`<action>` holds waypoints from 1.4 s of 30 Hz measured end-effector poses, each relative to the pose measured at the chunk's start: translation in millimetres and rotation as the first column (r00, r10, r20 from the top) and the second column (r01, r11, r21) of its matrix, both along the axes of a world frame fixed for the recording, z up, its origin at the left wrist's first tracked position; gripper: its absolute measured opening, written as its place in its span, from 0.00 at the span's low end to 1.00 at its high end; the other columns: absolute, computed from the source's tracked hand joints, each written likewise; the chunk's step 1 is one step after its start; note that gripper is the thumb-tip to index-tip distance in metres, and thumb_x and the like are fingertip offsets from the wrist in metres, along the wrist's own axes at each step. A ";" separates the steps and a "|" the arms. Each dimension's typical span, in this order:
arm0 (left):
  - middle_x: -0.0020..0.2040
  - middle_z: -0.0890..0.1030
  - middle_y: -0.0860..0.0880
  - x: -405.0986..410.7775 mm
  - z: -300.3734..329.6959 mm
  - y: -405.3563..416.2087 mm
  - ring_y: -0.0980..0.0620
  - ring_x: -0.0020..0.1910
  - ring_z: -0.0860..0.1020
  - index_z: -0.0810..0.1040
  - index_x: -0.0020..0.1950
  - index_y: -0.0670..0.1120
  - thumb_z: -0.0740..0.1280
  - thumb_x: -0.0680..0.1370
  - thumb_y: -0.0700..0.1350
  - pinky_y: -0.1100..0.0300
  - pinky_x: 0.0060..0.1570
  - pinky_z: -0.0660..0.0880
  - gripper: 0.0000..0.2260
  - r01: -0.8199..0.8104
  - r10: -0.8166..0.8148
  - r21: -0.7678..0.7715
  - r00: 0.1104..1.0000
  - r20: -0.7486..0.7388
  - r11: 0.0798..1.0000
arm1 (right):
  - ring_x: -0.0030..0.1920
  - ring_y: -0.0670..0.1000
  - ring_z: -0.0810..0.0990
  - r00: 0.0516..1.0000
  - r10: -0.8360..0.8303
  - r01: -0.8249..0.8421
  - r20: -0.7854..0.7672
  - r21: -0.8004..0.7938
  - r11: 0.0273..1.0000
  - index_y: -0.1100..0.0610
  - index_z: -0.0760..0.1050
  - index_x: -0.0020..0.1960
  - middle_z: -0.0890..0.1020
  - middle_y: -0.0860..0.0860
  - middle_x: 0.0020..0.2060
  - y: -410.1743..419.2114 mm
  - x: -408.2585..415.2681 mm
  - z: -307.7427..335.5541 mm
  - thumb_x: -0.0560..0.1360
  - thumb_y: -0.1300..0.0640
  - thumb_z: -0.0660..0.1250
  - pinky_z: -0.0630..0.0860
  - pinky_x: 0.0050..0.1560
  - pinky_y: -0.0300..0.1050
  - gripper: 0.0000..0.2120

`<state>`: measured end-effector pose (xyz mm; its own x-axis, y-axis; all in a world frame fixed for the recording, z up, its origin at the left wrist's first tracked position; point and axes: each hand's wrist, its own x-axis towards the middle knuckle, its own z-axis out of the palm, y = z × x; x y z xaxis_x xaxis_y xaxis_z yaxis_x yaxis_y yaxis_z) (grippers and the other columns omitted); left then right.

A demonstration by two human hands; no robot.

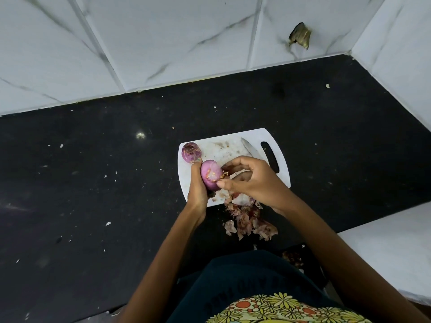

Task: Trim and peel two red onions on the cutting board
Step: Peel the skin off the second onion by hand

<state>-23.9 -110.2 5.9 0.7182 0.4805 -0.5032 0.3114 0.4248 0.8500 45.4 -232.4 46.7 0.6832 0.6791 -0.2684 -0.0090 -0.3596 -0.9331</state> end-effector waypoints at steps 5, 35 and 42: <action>0.28 0.77 0.54 0.1 -1.4 1.5 0.55 0.33 0.71 0.73 0.37 0.48 0.48 0.82 0.55 0.60 0.37 0.66 0.22 -0.030 0.033 0.116 0.999 -0.020 0.993 | 0.40 0.47 0.85 0.993 -0.087 0.086 0.079 0.022 0.996 0.60 0.82 0.46 0.85 0.50 0.40 5.8 -3.4 -1.2 0.67 0.60 0.77 0.82 0.43 0.42 0.10; 0.39 0.74 0.44 -6.8 0.4 6.7 0.50 0.35 0.73 0.77 0.45 0.42 0.50 0.75 0.54 0.60 0.32 0.71 0.20 0.181 -0.078 -0.334 0.951 0.298 0.925 | 0.50 0.48 0.78 0.948 0.246 -0.160 0.203 -0.363 0.918 0.52 0.74 0.59 0.77 0.48 0.53 -14.5 11.5 -1.2 0.74 0.51 0.69 0.75 0.44 0.37 0.15; 0.42 0.80 0.45 -3.7 0.1 6.7 0.48 0.42 0.78 0.80 0.48 0.45 0.50 0.76 0.53 0.55 0.41 0.71 0.21 0.091 0.029 -0.440 0.966 0.258 0.893 | 0.39 0.44 0.79 0.970 0.071 -0.045 0.234 -0.113 0.993 0.46 0.72 0.60 0.77 0.43 0.46 -1.2 -11.3 7.6 0.66 0.50 0.77 0.76 0.40 0.36 0.25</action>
